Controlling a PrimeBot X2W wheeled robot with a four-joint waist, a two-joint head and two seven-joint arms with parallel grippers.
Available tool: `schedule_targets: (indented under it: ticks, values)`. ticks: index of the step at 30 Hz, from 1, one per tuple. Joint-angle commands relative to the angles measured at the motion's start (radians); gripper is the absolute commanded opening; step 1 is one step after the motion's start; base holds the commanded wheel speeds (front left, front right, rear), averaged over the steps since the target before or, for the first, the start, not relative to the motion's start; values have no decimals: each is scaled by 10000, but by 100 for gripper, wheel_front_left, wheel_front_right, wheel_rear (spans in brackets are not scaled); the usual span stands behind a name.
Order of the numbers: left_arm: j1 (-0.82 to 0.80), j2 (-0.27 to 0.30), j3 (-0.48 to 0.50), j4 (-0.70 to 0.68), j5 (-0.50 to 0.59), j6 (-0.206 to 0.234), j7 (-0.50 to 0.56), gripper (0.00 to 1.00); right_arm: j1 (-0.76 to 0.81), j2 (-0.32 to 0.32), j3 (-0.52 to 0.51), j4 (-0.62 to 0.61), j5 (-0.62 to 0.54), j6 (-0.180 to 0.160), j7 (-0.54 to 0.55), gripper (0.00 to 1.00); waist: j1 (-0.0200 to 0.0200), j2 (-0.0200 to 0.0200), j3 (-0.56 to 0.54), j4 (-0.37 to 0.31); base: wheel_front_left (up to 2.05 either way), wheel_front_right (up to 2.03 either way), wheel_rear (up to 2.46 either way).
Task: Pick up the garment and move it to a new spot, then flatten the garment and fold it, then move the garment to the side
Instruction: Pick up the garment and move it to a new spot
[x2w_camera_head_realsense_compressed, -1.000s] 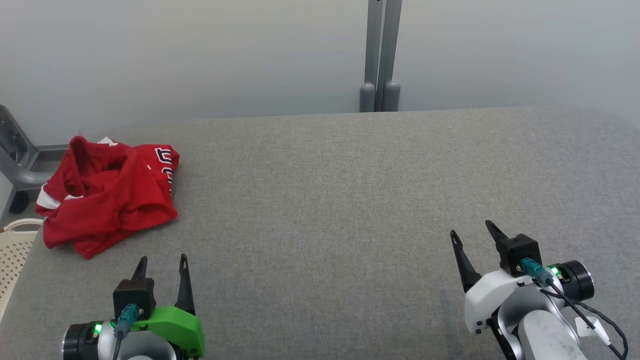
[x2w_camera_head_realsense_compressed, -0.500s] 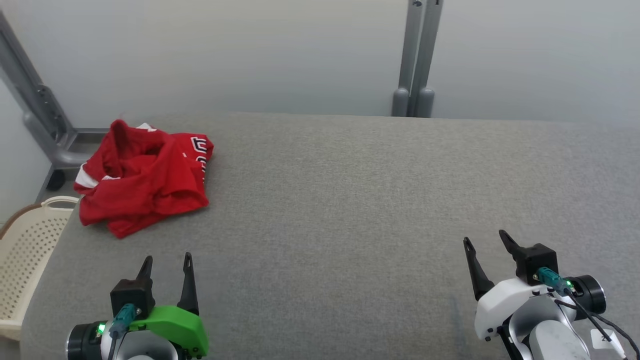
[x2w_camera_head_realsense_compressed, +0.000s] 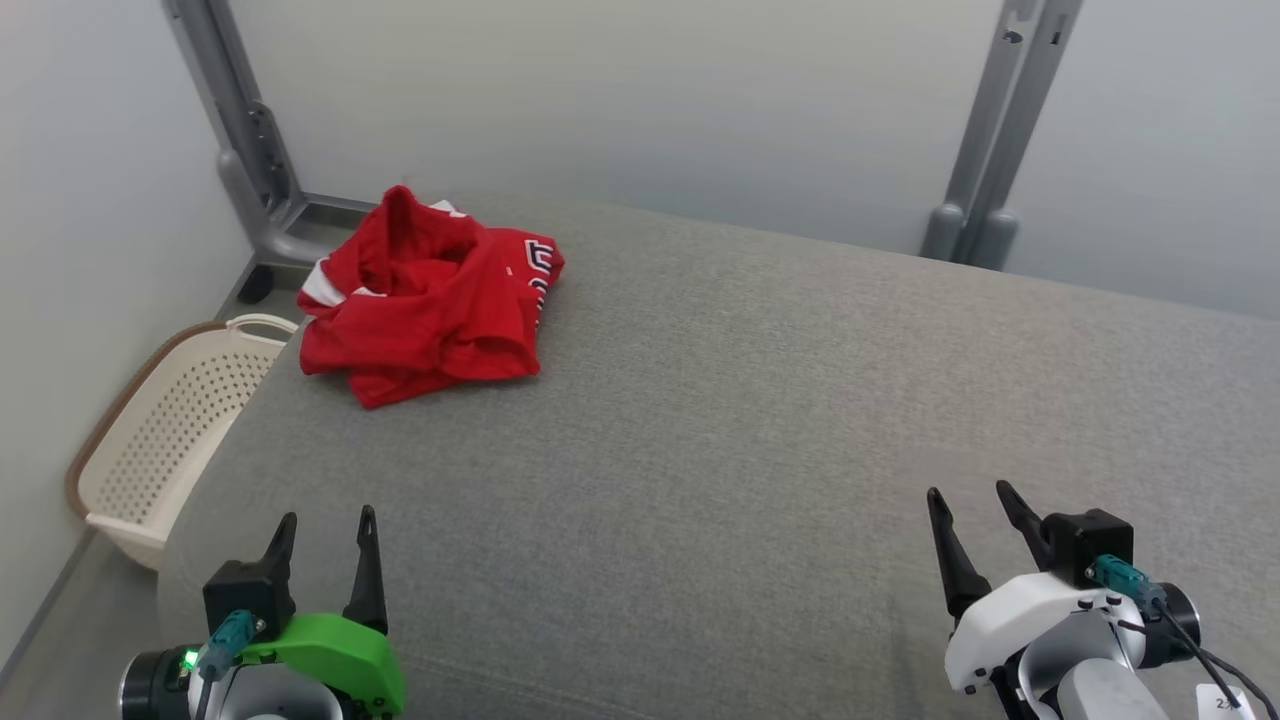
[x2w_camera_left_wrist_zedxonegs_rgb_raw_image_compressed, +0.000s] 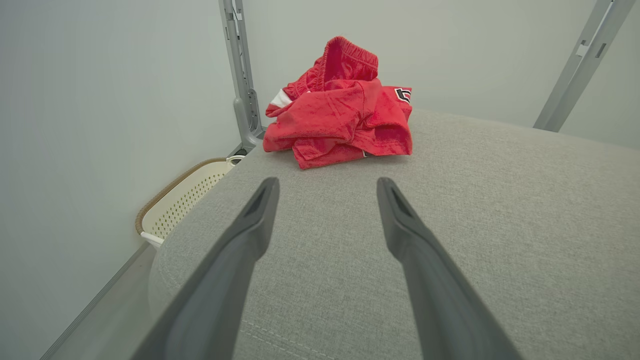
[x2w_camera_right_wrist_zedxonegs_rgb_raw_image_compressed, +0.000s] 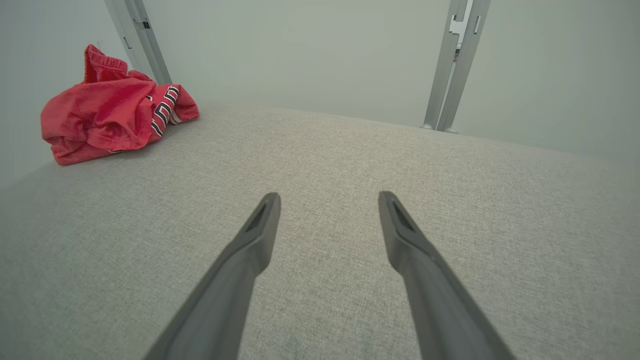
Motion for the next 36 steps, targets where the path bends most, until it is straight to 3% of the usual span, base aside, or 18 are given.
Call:
schedule_targets:
  ticks: [1,13,24,36]
  values:
    - [108,118,29,-55,-48,45,13,100,-67,-37,15,105,125,1,-125,100,0,0,9,724,0,0,0]
    - [281,256,73,-339,-172,174,172,100,-366,-40,188,667,534,1,-451,100,0,0,16,1714,0,0,0]
    - [281,331,82,-414,-344,238,220,100,-566,-42,362,1123,604,1,-624,100,0,0,32,1963,0,0,0]
    - [-2003,419,-121,701,-921,-683,1440,100,-786,-39,762,737,246,1,-61,100,0,0,575,1294,0,0,0]
